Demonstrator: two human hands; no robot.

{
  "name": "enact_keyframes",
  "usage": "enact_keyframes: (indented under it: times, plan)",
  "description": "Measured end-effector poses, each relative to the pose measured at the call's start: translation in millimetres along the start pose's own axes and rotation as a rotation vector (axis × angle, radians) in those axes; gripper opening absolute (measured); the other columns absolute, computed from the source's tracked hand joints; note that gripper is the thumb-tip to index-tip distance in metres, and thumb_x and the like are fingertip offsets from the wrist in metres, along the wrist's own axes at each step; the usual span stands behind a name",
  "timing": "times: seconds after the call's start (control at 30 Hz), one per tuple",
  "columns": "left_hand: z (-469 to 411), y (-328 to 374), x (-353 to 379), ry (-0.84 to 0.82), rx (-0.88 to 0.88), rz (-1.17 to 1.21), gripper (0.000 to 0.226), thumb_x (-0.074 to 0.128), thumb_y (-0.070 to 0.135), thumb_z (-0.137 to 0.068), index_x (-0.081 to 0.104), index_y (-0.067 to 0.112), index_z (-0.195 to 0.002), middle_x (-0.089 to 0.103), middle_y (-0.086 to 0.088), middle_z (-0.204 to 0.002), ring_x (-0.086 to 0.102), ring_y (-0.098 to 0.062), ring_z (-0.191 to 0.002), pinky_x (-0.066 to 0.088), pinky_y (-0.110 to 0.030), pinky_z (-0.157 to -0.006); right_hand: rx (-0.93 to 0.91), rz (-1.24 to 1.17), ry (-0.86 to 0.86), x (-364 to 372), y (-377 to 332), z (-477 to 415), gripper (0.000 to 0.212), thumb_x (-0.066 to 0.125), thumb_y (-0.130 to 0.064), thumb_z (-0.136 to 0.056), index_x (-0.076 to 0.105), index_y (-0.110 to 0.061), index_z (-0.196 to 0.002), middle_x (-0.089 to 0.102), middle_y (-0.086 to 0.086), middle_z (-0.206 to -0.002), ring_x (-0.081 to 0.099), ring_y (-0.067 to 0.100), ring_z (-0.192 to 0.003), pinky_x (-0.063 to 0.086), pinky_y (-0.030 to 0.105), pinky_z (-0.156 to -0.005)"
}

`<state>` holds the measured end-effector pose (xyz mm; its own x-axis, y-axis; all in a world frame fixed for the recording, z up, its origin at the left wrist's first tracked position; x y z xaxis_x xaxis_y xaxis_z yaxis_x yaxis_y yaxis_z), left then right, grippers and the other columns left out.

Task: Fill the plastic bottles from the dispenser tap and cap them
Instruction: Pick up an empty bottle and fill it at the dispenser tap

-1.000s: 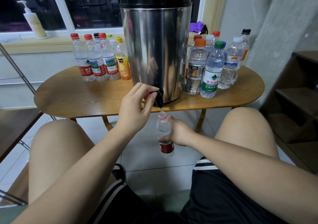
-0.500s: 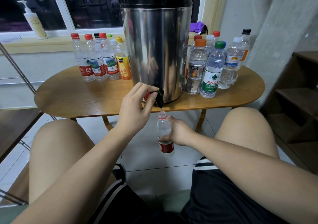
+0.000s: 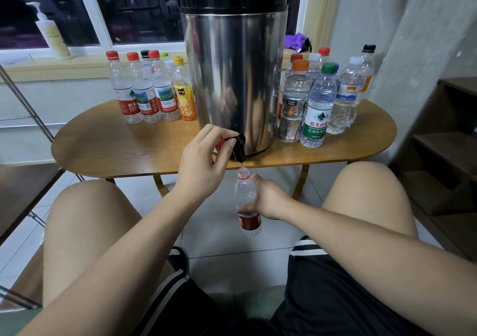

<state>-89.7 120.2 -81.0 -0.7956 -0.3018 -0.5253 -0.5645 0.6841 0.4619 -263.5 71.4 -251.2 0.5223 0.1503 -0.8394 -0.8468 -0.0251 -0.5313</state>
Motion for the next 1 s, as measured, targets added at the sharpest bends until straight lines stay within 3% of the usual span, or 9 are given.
enact_keyframes:
  times: [0.17, 0.3, 0.7, 0.8, 0.9, 1.0]
  plan:
    - [-14.1, -5.2, 1.2, 0.016, 0.035, -0.008, 0.015, 0.064, 0.020, -0.110, 0.075, 0.017, -0.119, 0.068, 0.008, -0.108, 0.065, -0.010, -0.097, 0.053, -0.027, -0.080, -0.021, -0.044, -0.001, -1.1, -2.5, 1.4, 0.081, 0.097, -0.052, -0.072, 0.049, -0.023, -0.131, 0.068, 0.004, -0.127, 0.066, 0.026, -0.112, 0.056, 0.036, -0.085]
    - [-32.2, -15.2, 5.3, 0.006, 0.029, -0.022, 0.016, 0.064, 0.024, -0.110, 0.077, 0.020, -0.119, 0.069, 0.007, -0.111, 0.066, -0.012, -0.098, 0.054, -0.036, -0.084, -0.027, -0.077, 0.017, -1.1, -4.1, 0.3, 0.079, 0.098, -0.052, -0.069, 0.051, -0.024, -0.126, 0.071, 0.002, -0.119, 0.069, 0.025, -0.109, 0.061, 0.043, -0.091]
    - [-42.5, -21.7, 5.1, 0.006, 0.008, -0.006, 0.017, 0.069, 0.027, -0.107, 0.079, 0.026, -0.120, 0.070, 0.009, -0.107, 0.065, -0.006, -0.100, 0.052, -0.022, -0.085, -0.033, -0.094, 0.053, -3.9, -7.3, -2.1, 0.080, 0.098, -0.051, -0.067, 0.053, -0.023, -0.127, 0.072, 0.001, -0.114, 0.070, 0.023, -0.103, 0.062, 0.044, -0.089]
    - [-36.0, -27.3, 0.0, 0.014, -0.109, 0.077, 0.028, 0.075, 0.034, -0.103, 0.067, 0.027, -0.128, 0.073, 0.010, -0.101, 0.069, -0.008, -0.095, 0.055, -0.025, -0.079, -0.036, -0.086, 0.061, -5.0, -8.7, -2.5, 0.082, 0.097, -0.054, -0.066, 0.053, -0.025, -0.129, 0.073, 0.000, -0.114, 0.071, 0.023, -0.104, 0.062, 0.044, -0.090]
    - [-26.7, -41.7, -11.0, 0.060, -0.278, 0.162, 0.037, 0.084, 0.040, -0.095, 0.056, 0.024, -0.115, 0.076, 0.009, -0.095, 0.072, -0.009, -0.089, 0.059, -0.029, -0.078, -0.038, -0.085, 0.059, -6.7, -9.3, -2.7, 0.082, 0.097, -0.056, -0.064, 0.054, -0.026, -0.127, 0.073, -0.001, -0.114, 0.071, 0.022, -0.104, 0.062, 0.043, -0.091]
    - [-13.4, -54.1, -13.9, -0.002, -0.324, 0.100, 0.033, 0.086, 0.044, -0.091, 0.062, 0.025, -0.102, 0.074, 0.011, -0.093, 0.070, -0.010, -0.088, 0.061, -0.033, -0.077, -0.048, -0.077, 0.056, -8.2, -9.3, -1.6, 0.081, 0.095, -0.060, -0.062, 0.055, -0.026, -0.124, 0.073, -0.002, -0.112, 0.071, 0.021, -0.103, 0.063, 0.043, -0.090]
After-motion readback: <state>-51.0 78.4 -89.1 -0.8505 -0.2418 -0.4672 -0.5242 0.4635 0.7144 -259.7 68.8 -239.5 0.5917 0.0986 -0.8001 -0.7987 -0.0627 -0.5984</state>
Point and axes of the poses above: each hand's wrist, its own z-axis away from the middle knuckle, its own x-axis out of the palm, y = z × x, the point moved 7 cm from there along -z, towards the middle knuckle
